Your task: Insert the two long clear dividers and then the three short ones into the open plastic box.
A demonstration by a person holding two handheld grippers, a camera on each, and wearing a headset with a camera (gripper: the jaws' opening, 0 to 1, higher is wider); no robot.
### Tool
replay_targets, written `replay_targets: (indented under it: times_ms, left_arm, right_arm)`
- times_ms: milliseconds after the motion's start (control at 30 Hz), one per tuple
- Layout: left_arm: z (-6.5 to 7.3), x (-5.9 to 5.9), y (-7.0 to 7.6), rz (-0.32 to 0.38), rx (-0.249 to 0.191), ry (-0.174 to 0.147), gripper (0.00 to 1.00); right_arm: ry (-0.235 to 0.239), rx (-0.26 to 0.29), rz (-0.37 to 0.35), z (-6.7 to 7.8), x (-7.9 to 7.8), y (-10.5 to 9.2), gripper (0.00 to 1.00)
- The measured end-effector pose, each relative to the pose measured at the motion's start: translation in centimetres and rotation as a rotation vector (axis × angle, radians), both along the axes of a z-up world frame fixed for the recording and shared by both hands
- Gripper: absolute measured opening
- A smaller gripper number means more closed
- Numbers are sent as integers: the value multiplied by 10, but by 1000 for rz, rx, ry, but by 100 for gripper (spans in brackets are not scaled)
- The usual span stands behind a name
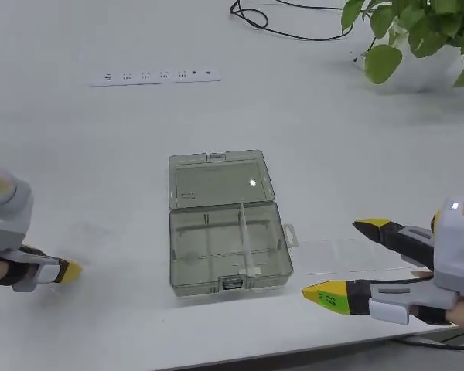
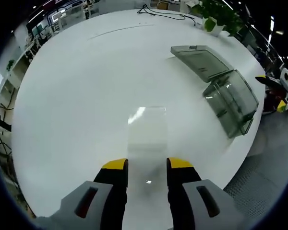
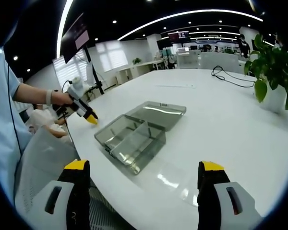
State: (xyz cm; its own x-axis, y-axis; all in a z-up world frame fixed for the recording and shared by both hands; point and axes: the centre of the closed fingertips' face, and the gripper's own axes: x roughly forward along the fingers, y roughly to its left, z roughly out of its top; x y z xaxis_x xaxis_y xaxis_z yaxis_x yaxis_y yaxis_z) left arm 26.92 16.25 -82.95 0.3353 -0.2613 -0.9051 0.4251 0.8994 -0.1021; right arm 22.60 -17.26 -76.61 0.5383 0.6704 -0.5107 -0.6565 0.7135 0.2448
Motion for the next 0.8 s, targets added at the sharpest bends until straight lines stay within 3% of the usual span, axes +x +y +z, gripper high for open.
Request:
replay_targets:
  times_ms: [233,300,567,700,800]
  left_arm:
    - [19,1,-18,44,-100,-55,30]
    - [28,2,-29,54,-151,-90,30]
    - [52,0,-60,59,-247,-150,30]
    - [67,3,-78,86,-327,-190,30]
    - [72,4,-88,89,-351,-207,30]
  right_arm:
    - [5,0,-7,-2,6,0,92]
    - [1,-3,2,-1,7,4,92]
    - [3,6,26,5,14,19,91]
    - [41,31,9,7,17,26,88]
    - [62,53,4,11,21,33,84]
